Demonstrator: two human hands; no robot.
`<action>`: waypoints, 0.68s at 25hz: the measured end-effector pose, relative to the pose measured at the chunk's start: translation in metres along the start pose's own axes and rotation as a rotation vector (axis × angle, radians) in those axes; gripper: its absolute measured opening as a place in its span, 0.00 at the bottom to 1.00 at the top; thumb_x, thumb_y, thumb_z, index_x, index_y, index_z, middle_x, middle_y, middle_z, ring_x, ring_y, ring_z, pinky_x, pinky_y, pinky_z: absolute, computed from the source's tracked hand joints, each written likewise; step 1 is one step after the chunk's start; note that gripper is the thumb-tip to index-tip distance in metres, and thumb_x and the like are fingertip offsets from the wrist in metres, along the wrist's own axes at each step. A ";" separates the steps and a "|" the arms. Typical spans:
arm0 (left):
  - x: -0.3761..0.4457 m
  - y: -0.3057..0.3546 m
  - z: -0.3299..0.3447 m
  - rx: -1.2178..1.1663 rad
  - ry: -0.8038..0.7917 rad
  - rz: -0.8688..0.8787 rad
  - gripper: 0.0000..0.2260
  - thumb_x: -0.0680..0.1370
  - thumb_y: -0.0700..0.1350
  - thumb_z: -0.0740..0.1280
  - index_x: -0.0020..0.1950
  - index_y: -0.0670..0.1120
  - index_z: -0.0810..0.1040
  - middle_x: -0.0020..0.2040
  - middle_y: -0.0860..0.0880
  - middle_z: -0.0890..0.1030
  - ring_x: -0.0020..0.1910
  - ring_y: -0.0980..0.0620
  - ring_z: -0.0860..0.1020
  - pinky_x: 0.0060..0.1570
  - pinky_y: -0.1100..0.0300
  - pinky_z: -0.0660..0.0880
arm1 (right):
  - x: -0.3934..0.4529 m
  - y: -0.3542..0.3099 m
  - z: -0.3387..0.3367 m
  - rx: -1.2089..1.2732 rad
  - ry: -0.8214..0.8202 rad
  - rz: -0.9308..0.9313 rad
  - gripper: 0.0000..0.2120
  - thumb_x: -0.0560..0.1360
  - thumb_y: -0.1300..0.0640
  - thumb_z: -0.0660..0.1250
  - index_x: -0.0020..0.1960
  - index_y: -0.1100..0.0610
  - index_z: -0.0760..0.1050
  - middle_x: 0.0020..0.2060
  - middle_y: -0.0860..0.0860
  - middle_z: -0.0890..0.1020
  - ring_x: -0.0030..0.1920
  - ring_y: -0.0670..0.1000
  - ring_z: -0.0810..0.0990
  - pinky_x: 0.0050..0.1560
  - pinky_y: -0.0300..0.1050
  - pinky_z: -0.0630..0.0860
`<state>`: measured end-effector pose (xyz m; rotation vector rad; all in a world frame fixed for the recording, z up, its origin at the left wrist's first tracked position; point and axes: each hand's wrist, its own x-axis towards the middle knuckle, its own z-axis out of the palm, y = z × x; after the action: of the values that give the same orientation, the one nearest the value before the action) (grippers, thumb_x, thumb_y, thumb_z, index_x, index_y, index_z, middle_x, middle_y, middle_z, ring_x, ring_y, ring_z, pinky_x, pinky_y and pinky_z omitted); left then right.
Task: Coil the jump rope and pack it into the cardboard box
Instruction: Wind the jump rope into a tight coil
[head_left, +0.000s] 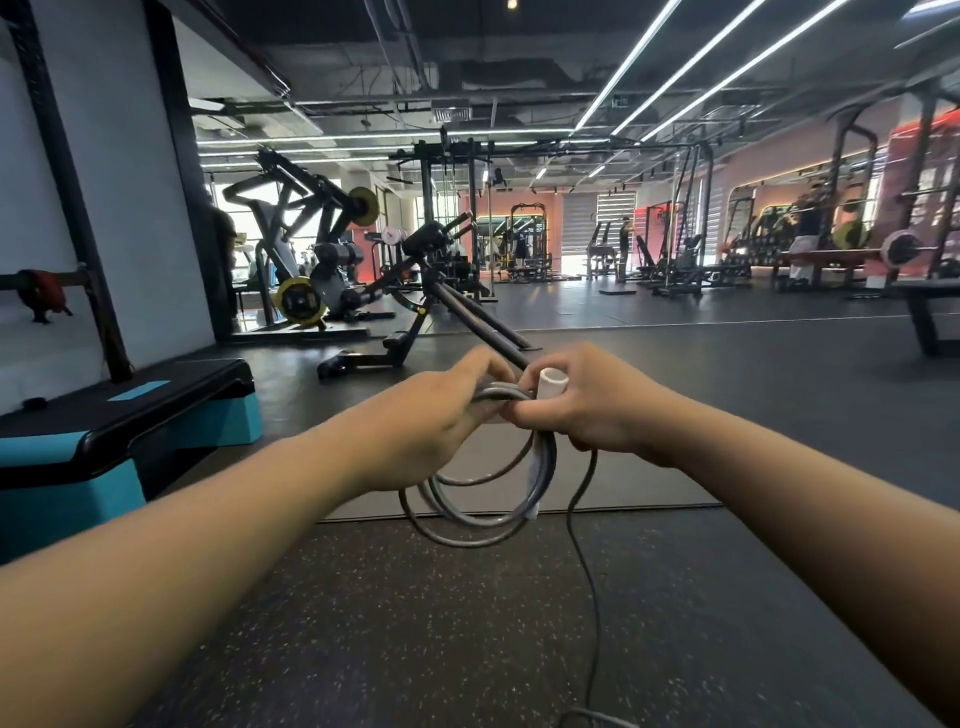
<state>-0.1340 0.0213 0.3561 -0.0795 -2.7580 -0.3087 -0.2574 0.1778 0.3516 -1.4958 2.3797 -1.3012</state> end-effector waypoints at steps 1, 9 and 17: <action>-0.002 -0.002 0.002 -0.067 0.034 0.006 0.09 0.84 0.51 0.58 0.64 0.54 0.66 0.52 0.52 0.82 0.47 0.54 0.79 0.47 0.58 0.74 | -0.002 0.002 0.001 0.071 -0.030 0.023 0.08 0.75 0.55 0.74 0.41 0.55 0.78 0.28 0.51 0.74 0.25 0.47 0.65 0.24 0.38 0.62; -0.014 0.002 0.016 0.001 0.238 0.186 0.24 0.80 0.41 0.64 0.70 0.61 0.60 0.51 0.59 0.70 0.41 0.62 0.77 0.43 0.64 0.76 | -0.002 0.003 0.006 0.230 -0.075 0.080 0.29 0.70 0.58 0.77 0.68 0.50 0.72 0.38 0.48 0.83 0.33 0.45 0.77 0.35 0.40 0.73; -0.011 0.008 0.022 -0.019 0.170 0.113 0.19 0.83 0.46 0.60 0.69 0.63 0.58 0.59 0.55 0.72 0.44 0.42 0.80 0.45 0.42 0.77 | 0.007 -0.001 0.018 0.188 -0.202 0.040 0.18 0.66 0.70 0.71 0.49 0.51 0.76 0.31 0.43 0.79 0.40 0.54 0.72 0.44 0.53 0.68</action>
<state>-0.1302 0.0334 0.3338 -0.2039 -2.5707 -0.2965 -0.2528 0.1609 0.3436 -1.4431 2.0903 -1.2590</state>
